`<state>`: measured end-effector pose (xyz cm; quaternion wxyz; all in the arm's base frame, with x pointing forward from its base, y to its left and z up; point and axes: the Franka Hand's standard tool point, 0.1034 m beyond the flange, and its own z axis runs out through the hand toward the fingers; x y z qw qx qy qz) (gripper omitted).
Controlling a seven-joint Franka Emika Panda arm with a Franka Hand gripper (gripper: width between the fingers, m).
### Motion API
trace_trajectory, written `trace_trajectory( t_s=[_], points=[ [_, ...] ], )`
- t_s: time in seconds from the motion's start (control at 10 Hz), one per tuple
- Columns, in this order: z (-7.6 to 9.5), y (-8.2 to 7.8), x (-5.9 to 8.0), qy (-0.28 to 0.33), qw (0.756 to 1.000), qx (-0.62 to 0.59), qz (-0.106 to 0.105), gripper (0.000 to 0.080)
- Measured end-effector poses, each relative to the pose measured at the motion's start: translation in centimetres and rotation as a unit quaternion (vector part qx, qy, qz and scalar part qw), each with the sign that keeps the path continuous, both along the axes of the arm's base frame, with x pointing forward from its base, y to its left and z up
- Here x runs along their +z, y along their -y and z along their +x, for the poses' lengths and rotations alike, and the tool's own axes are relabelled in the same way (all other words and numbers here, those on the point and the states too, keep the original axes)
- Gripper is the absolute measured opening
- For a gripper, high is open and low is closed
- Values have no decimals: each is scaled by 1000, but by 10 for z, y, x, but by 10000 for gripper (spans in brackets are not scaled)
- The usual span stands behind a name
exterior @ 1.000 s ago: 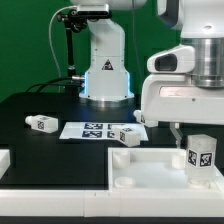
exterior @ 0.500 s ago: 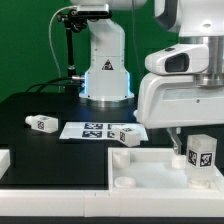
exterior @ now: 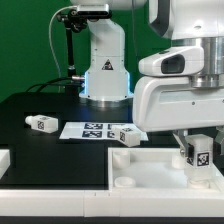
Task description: Assemble one leg
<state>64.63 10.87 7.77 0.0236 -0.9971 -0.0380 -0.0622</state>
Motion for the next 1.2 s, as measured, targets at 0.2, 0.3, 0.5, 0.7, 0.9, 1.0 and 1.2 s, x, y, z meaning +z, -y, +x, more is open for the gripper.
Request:
trace_trajectory(
  t_s=[0.2, 0.3, 0.5, 0.7, 0.9, 1.0, 1.2],
  points=[
    [0, 0, -1, -3, 999, -53, 6, 285],
    [0, 0, -1, -5, 994, -109, 12, 285],
    [2, 3, -2, -10, 974, -226, 22, 285],
    [2, 7, -3, -20, 932, -361, 38, 285],
    [0, 11, -4, -35, 865, -498, 60, 285],
    [-2, 10, -4, -38, 825, -559, 69, 285],
    [-6, 8, -4, -39, 763, -640, 78, 285]
  ],
)
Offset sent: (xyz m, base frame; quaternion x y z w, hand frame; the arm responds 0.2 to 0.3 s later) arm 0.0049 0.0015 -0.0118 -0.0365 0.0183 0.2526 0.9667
